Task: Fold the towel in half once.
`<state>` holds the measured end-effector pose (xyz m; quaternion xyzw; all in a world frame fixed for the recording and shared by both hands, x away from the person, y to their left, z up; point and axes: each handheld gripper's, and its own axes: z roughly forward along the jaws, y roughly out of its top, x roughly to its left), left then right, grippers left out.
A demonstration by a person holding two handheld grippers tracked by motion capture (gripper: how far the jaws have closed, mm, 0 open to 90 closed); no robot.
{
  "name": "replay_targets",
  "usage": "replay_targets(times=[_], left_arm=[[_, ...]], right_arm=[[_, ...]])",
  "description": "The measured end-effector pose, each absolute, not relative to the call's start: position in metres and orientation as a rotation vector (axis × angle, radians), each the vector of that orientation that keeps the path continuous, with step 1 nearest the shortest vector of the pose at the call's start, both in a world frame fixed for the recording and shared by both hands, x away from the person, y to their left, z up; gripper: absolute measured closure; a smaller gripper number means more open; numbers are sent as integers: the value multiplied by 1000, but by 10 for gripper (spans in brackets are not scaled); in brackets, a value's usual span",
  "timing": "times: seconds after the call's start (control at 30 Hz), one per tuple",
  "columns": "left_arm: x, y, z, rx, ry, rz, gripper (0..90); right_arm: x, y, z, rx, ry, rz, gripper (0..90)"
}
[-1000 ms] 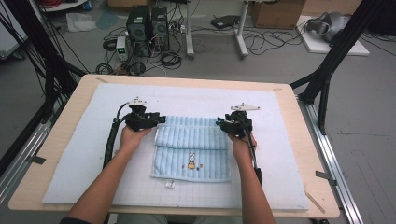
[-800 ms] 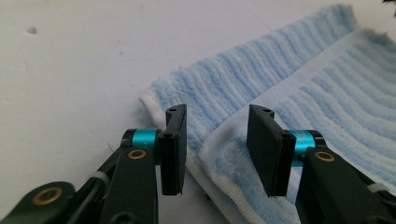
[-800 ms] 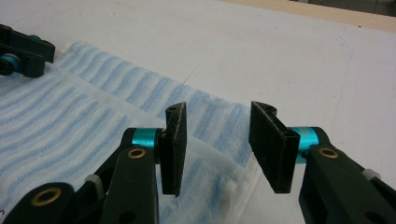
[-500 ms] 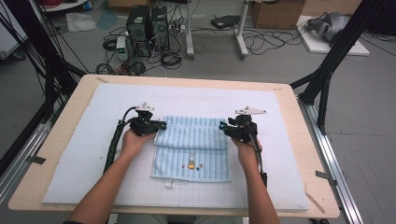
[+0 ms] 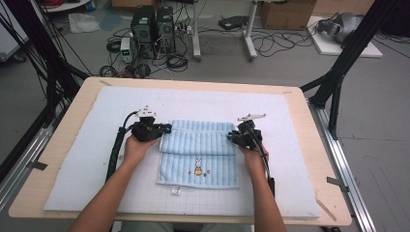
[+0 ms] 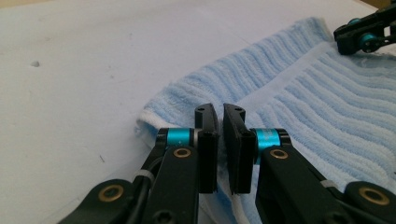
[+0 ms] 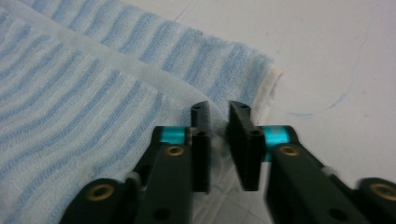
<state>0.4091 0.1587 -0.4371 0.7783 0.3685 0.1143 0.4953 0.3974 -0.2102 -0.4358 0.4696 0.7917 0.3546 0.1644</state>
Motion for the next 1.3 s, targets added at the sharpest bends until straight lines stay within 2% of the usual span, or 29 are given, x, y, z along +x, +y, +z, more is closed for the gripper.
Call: replay_targets(times=[0.2,0.5,0.83,1.3], left_arm=[[403,164,-432,1836,872,260,842],[400,165,-428,1817,836,327,840],[394,170,-428,1796,861,258,847],[336,178,-424,1730,788,168,845]], right_arm=[[391,-209,-427,1293,2236,1029,828],[384,-208,-419,1266,2234,1069,828],[380,-211,-416,1268,2234,1102,828],[322,-226,-408,1200,2179,1270,827]])
